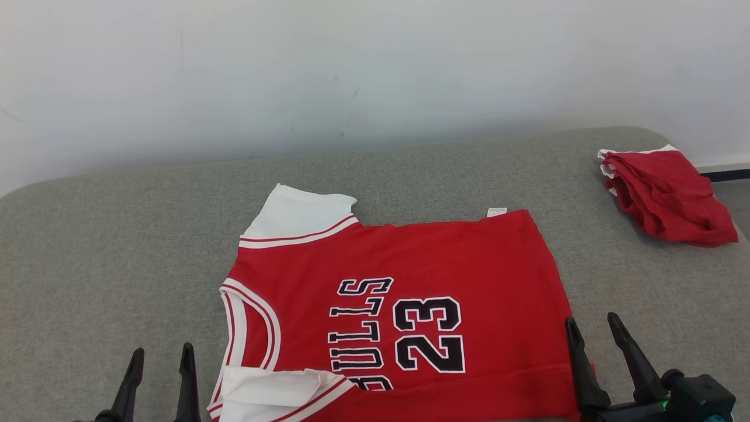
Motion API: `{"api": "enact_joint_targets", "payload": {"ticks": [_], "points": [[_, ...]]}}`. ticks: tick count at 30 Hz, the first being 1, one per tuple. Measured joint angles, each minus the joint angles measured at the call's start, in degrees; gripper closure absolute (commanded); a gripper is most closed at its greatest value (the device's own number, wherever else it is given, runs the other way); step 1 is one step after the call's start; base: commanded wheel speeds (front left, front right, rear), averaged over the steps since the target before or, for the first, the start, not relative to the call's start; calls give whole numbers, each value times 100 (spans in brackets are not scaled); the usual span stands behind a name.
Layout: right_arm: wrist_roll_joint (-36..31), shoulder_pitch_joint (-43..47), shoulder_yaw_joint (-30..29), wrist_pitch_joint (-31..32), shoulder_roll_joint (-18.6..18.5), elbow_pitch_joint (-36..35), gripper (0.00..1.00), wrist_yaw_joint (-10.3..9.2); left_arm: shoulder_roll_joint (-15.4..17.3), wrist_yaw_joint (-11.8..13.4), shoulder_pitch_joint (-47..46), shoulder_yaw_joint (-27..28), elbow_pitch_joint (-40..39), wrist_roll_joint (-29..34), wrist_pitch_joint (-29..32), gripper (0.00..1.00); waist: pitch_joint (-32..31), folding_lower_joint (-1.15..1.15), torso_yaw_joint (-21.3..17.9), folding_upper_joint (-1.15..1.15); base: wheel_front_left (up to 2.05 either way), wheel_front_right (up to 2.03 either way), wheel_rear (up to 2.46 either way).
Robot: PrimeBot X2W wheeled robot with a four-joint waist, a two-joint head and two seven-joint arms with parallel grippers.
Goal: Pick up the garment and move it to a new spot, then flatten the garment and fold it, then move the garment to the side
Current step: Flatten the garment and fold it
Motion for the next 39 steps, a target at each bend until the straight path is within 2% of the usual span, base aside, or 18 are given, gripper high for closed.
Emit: {"api": "enact_joint_targets", "payload": {"ticks": [10, 13, 16, 21, 28, 34, 39], "points": [[-21, -12, -7, -1, -29, 107, 0, 0, -69, -141, -41, 30, 97, 146, 0, 0, 17, 0, 11, 0, 0, 0, 0], [55, -209, 27, -1, -200, 247, 0, 0, 116, -221, -382, -57, 157, 198, 0, 0, 71, 0, 6, 0, 0, 0, 0], [223, -559, 69, -2, -414, 411, 0, 0, 388, -274, -949, -160, 269, 177, 13, 0, 171, 0, 2, 0, 0, 0, 0], [559, -1452, 240, 124, -866, 900, 0, 0, 806, -324, -2236, -469, 580, 41, 409, 0, 463, 0, -21, 0, 0, 0, 0], [971, -2942, 694, 331, -1392, 1597, 0, 0, 1123, -359, -4117, -1067, 1280, -290, 1014, 0, 1103, 1, -101, 1, 0, 0, 0], [1329, -4044, 1322, 575, -1510, 2312, 0, 0, 1392, -359, -5443, -1695, 2103, -619, 1330, 0, 1735, 2, -209, 1, 0, 0, 0], [1594, -4786, 1895, 709, -1461, 2872, 0, 0, 1499, -359, -6266, -2242, 2883, -920, 1571, 0, 2218, 3, -314, 1, 0, 0, 0]]}}
